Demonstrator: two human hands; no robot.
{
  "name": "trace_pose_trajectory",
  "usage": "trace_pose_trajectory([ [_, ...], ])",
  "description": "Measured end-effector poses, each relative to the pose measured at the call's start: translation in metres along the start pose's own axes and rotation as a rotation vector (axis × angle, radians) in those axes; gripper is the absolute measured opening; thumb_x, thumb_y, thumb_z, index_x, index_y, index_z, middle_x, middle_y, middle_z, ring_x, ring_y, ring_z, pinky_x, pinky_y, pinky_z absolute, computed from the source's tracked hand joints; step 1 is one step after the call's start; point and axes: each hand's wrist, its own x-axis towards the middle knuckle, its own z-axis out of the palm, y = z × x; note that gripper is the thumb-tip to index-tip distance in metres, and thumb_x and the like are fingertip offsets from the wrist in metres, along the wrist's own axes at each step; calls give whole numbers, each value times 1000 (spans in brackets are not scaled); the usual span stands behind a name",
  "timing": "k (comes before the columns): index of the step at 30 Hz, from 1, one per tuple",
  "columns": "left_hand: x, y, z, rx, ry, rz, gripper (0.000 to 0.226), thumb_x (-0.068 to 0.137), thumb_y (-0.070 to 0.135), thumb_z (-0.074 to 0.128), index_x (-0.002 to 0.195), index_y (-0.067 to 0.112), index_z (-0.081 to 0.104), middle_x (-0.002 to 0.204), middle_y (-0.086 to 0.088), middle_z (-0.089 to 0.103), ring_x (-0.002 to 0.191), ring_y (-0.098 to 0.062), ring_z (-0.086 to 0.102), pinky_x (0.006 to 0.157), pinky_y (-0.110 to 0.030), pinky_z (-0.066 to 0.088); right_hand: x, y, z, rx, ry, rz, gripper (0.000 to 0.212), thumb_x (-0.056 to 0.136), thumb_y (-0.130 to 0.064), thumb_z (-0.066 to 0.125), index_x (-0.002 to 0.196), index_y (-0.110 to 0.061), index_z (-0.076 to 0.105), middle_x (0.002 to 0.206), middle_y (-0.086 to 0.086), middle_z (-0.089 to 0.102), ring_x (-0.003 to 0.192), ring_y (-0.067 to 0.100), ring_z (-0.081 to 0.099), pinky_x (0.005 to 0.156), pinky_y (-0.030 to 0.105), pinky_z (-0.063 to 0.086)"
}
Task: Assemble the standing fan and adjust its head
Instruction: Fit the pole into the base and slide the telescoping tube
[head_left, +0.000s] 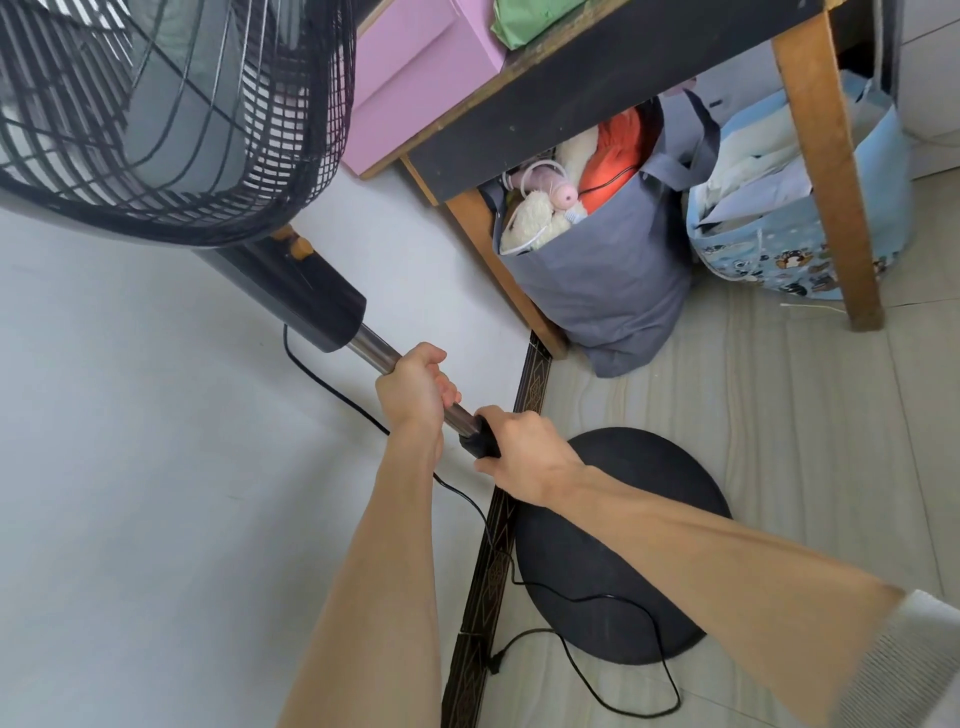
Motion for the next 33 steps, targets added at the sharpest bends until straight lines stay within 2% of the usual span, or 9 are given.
trace_pose_trajectory([
  [7, -8, 1, -3, 52, 12, 10, 25, 84, 15, 63, 67, 10, 45, 43, 2, 36, 47, -21, 40, 65, -33, 41, 3, -2, -3, -52, 29, 16, 52, 83, -38, 75, 122, -14, 52, 108, 5, 67, 95, 30, 63, 79, 42, 54],
  [11, -16, -11, -34, 83, -318, -1, 46, 76, 49, 75, 107, 18, 60, 101, 5, 61, 105, -14, 56, 97, -37, 40, 0, 8, -10, 36, -46, 27, 53, 80, -43, 77, 127, -26, 59, 110, 1, 69, 100, 25, 63, 86, 41, 54],
  [14, -28, -44, -55, -120, -227, -90, 63, 73, 55, 69, 128, 26, 57, 130, 2, 59, 125, -14, 50, 103, -39, 33, -7, 20, -23, 0, -88, 62, 45, 80, -44, 77, 121, -27, 66, 111, -2, 71, 102, 21, 65, 88, 39, 55],
  [17, -44, -95, -60, -62, -135, -212, 33, 94, 22, 60, 125, 23, 50, 126, -4, 58, 115, -18, 56, 89, -33, 39, -13, 27, -42, -47, -33, 108, 35, 89, -31, 72, 122, -23, 67, 120, -5, 70, 106, 16, 65, 90, 27, 51],
  [19, -46, -132, -59, 122, -157, -244, 50, 91, 4, 62, 133, 21, 40, 121, -4, 54, 101, -17, 55, 87, -33, 46, -19, 29, -54, 21, 21, 148, 35, 89, -28, 72, 123, -23, 66, 119, -8, 70, 100, 10, 66, 79, 15, 50],
  [21, -40, -173, -53, 158, -262, -241, 68, 84, -2, 68, 140, 18, 34, 123, -6, 52, 108, -21, 54, 98, -40, 48, -24, 24, -61, 104, 23, 162, 35, 86, -26, 75, 121, -25, 66, 115, -10, 71, 96, 5, 67, 70, 9, 50],
  [25, -30, -205, -27, 189, -323, -137, 63, 78, 17, 79, 129, 21, 43, 121, -4, 60, 102, -19, 60, 82, -32, 48, -27, 10, -70, 192, 4, 114, 39, 84, -23, 80, 120, -25, 66, 113, -9, 73, 104, 9, 69, 91, 29, 55],
  [29, -3, -224, -14, 109, -256, -79, 39, 80, 36, 77, 112, 26, 59, 107, 5, 67, 95, -14, 64, 78, -30, 49, -3, -17, -65, 122, -202, 5, 53, 85, -21, 79, 134, -27, 59, 125, -15, 67, 113, 2, 64, 96, 23, 50],
  [33, 17, -241, -5, 85, -281, -53, 28, 74, 37, 76, 97, 29, 63, 90, 4, 70, 80, -13, 66, 72, -31, 54, 24, -26, -38, 76, -364, -20, 47, 79, -7, 83, 120, -21, 66, 114, -2, 71, 107, 11, 67, 91, 25, 55],
])
